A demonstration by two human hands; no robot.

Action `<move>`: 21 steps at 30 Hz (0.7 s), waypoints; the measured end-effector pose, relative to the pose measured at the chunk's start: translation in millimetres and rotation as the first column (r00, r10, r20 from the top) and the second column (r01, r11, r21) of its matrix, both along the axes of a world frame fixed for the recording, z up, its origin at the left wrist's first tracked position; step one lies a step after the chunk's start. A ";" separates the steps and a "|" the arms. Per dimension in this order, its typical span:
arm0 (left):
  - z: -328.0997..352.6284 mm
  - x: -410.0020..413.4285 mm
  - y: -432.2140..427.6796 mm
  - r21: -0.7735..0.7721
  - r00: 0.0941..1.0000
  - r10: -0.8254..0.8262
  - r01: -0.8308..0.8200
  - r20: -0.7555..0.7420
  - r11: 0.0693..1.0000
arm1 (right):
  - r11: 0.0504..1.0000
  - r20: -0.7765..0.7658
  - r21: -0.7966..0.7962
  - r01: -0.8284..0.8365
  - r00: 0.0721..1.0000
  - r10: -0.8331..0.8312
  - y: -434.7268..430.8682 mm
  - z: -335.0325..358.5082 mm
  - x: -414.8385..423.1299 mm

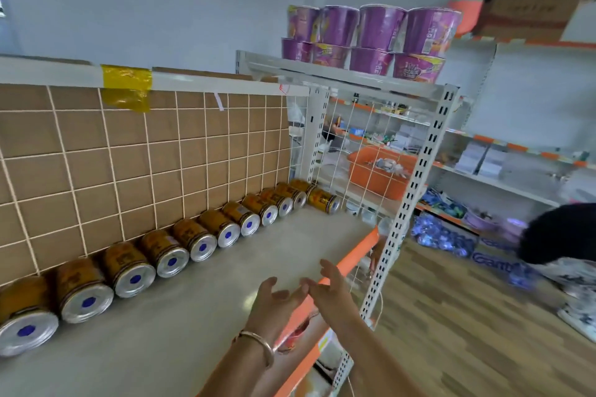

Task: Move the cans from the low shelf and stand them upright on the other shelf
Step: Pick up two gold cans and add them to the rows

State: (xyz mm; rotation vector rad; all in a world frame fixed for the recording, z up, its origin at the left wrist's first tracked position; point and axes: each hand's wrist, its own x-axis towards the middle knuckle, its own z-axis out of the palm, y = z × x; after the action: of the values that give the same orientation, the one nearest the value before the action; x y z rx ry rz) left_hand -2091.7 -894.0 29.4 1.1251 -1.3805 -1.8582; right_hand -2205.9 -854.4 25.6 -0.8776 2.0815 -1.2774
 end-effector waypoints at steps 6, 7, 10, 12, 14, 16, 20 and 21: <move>-6.2 -51.2 -69.9 0.011 0.996 -0.044 0.043 0.074 0.999 | 0.998 0.006 0.049 -0.028 1.000 0.027 -65.7 0.4 -44.6; -8.6 -56.6 -78.4 0.016 0.995 -0.054 0.052 0.078 0.998 | 0.997 0.005 0.064 -0.035 0.999 0.034 -74.5 -2.3 -51.6; -19.4 -70.3 -99.1 0.059 0.993 -0.085 0.080 0.086 0.995 | 0.992 -0.028 0.095 -0.078 0.996 0.081 -98.7 -5.9 -73.1; -25.8 -81.4 -112.3 0.105 0.989 -0.111 0.100 0.101 0.989 | 0.986 -0.065 0.120 -0.111 0.991 0.119 -114.6 -6.6 -93.0; -32.2 -95.2 -125.9 0.159 0.988 -0.108 0.090 0.114 0.983 | 0.980 -0.094 0.140 -0.141 0.984 0.155 -130.4 -5.9 -116.5; -36.9 -109.3 -141.2 0.208 0.988 -0.126 0.107 0.083 0.972 | 0.976 -0.159 0.157 -0.148 0.972 0.173 -148.9 -0.7 -142.2; -39.7 -161.4 -173.9 0.331 0.989 -0.135 0.108 0.059 0.937 | 0.950 -0.444 0.285 -0.129 0.860 0.250 -194.8 11.8 -197.2; -40.0 -173.7 -179.4 0.315 0.994 -0.075 0.046 0.080 0.948 | 0.939 -0.478 0.319 -0.132 0.833 0.279 -205.6 12.3 -209.6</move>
State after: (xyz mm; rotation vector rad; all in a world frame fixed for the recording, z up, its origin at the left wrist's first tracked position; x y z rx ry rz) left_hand -2265.4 -1073.5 -10.6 1.3499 -1.2071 -2.1489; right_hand -2415.5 -1060.0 37.9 -1.3887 2.4026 -0.6520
